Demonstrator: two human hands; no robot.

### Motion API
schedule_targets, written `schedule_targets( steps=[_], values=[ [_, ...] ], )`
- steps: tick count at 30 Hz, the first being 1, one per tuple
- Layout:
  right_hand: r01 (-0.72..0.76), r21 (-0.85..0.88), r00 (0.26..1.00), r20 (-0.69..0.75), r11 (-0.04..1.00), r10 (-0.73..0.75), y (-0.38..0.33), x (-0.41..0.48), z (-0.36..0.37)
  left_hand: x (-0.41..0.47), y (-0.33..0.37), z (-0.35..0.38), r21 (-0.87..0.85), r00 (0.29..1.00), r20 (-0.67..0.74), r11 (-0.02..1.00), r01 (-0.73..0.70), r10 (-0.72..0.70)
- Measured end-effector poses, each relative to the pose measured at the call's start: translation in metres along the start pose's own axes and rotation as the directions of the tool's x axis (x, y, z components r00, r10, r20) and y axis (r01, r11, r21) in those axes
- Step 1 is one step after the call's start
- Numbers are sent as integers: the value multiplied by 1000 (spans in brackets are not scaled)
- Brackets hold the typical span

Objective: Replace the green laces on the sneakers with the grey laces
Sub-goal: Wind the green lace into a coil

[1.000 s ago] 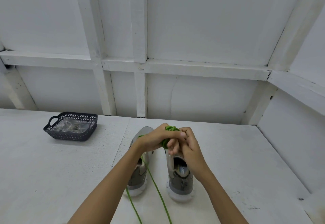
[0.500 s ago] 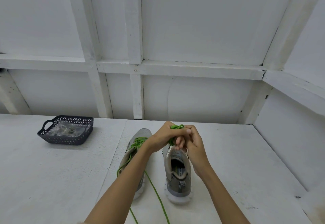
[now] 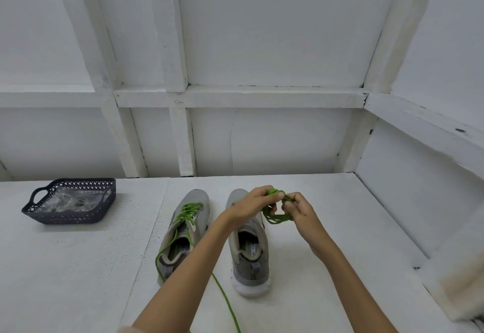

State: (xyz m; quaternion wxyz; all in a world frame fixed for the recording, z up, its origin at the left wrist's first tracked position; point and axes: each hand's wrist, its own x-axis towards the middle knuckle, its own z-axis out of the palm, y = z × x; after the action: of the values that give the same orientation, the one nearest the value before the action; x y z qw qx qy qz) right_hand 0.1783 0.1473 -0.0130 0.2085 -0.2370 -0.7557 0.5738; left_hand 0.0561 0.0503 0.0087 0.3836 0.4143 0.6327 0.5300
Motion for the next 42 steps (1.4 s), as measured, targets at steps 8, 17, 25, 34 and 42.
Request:
schedule_targets(
  steps=[8,17,25,34,42],
  values=[
    [-222,27,973,-61,975,223,43,6,-45,43,-32,30,109,975,41,971,212,-217],
    [-475,-23,864,-204,880,460,89,15,-78,72,-70,83,202,926,-206,912,356,-315],
    [-456,-244,875,-296,856,383,120,12,-78,76,-99,103,506,937,-264,794,335,-227],
    [-392,-484,913,-310,783,265,107,6,-72,63,-88,91,549,961,-235,796,256,-147],
    [-67,-293,963,-268,954,-14,34,40,9,8,-16,11,254,891,-444,967,19,99]
  ],
)
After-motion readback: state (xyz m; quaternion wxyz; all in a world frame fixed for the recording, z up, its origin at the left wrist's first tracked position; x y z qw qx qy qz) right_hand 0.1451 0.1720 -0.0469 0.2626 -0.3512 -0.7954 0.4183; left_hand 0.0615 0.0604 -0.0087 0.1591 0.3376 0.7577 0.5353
